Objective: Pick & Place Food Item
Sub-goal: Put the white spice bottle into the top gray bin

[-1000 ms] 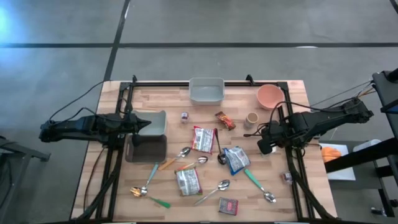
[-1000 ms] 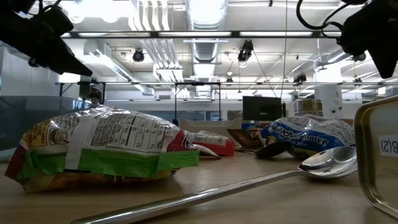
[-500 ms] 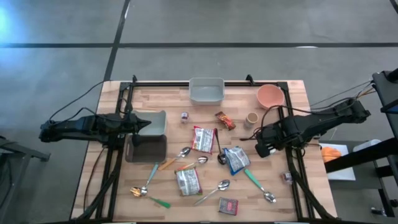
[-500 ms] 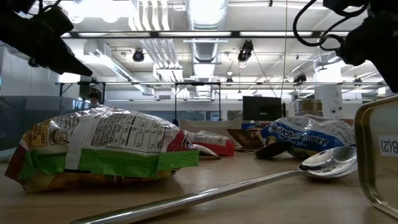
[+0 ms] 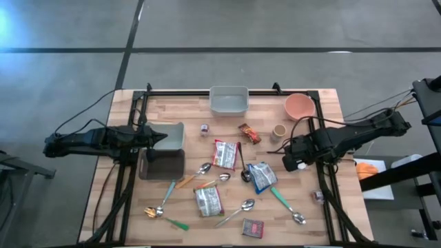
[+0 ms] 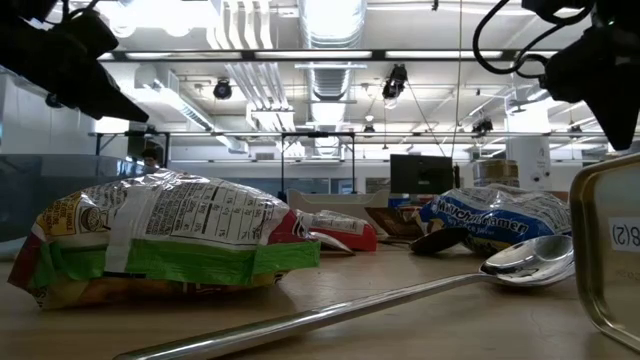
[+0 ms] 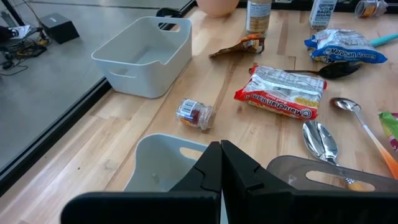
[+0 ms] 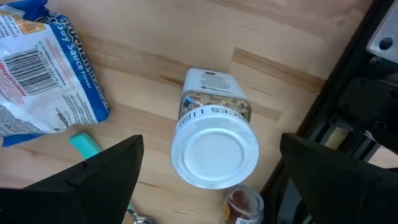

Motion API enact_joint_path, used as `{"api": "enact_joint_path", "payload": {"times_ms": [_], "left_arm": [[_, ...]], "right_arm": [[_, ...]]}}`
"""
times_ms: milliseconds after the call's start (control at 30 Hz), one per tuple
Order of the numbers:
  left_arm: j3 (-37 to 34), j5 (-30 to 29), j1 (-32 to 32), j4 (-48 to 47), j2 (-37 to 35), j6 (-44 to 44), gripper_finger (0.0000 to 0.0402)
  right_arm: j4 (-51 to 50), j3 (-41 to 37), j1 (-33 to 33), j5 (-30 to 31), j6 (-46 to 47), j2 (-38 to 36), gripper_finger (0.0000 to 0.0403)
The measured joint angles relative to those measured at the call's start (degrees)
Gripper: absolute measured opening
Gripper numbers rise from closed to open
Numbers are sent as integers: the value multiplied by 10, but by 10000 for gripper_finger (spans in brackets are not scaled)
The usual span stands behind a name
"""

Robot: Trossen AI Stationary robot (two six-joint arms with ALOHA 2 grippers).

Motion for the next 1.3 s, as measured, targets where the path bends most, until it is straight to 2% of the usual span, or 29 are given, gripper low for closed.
{"api": "enact_joint_path", "payload": {"times_ms": [167, 500, 600, 733, 967, 1300], "left_arm": [[0, 0, 0, 0, 0, 0, 0], [0, 0, 0, 0, 0, 0, 0], [0, 0, 0, 0, 0, 0, 0], [0, 0, 0, 0, 0, 0, 0], [0, 0, 0, 0, 0, 0, 0], [0, 0, 0, 0, 0, 0, 0]], "right_arm": [[0, -6, 0, 7, 28, 2, 352], [7, -7, 0, 8, 30, 3, 221], [12, -7, 0, 7, 21, 3, 197], [20, -4, -2, -22, 38, 2, 201], [16, 0, -2, -26, 58, 1, 279], [17, -1, -1, -26, -23, 2, 328]]}}
